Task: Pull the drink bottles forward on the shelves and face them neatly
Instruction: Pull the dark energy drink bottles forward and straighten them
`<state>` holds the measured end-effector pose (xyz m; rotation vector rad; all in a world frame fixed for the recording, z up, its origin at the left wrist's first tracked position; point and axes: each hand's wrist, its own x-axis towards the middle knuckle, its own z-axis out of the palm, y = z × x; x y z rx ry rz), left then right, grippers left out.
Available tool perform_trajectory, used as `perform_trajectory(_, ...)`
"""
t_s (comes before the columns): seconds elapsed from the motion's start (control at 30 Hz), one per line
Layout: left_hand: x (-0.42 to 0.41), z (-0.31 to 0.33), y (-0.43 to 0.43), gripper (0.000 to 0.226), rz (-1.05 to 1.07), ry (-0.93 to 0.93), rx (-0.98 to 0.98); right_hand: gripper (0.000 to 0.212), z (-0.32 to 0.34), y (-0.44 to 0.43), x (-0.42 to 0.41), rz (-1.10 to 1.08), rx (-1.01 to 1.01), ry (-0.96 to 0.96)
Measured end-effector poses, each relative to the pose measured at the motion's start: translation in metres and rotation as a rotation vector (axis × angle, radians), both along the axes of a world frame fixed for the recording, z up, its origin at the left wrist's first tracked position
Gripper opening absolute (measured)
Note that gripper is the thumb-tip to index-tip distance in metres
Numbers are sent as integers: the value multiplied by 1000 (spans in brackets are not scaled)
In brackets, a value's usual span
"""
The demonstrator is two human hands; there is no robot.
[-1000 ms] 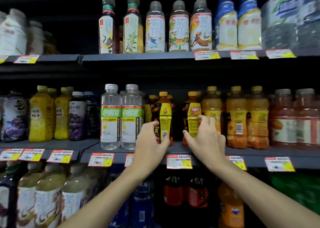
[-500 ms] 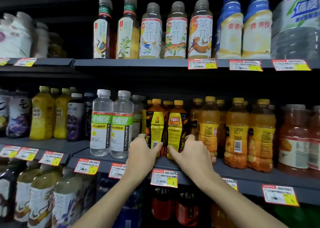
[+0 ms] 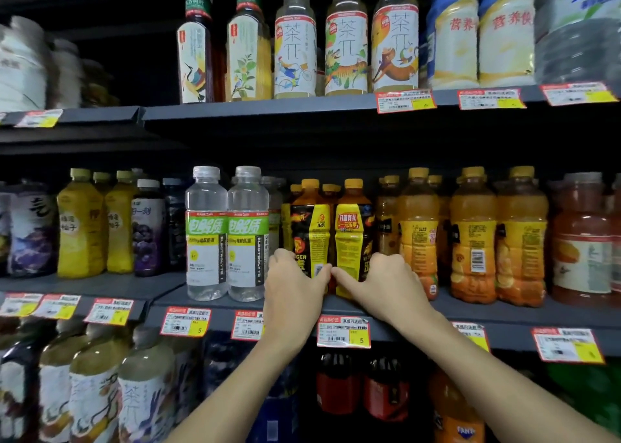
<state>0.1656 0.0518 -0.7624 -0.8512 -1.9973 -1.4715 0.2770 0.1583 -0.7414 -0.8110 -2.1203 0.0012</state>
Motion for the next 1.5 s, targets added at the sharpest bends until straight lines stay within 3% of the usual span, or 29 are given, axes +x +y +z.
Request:
perform_trajectory(0.27, 8, 8, -10, 55, -12, -8, -78, 67, 1, -4, 12, 23, -90, 0)
perform_trajectory(0.47, 8, 10, -25, 49, -42, -18, -139, 74, 2, -9, 24, 17, -16, -21)
perform_trajectory(0.63, 10, 7, -33, 59, -53, 29, -180, 62, -2, -6, 28, 76, 36, -17)
perform_trajectory(0.83, 9, 20, -27, 51, -96, 20, -340, 69, -10, 0, 25, 84, 44, 37)
perform_trajectory(1.07, 3, 20, -27, 48, -64, 0, -370, 64, -14, -7, 25, 104, 69, -4)
perform_trajectory(1.23, 5, 13, -37, 57, 85, 141, -365, 49, -9, -9, 30, 185, -19, -40)
perform_trajectory(1.5, -4, 14, -51, 52, 85, 152, -342, 53, -6, -16, 26, 180, -34, -52)
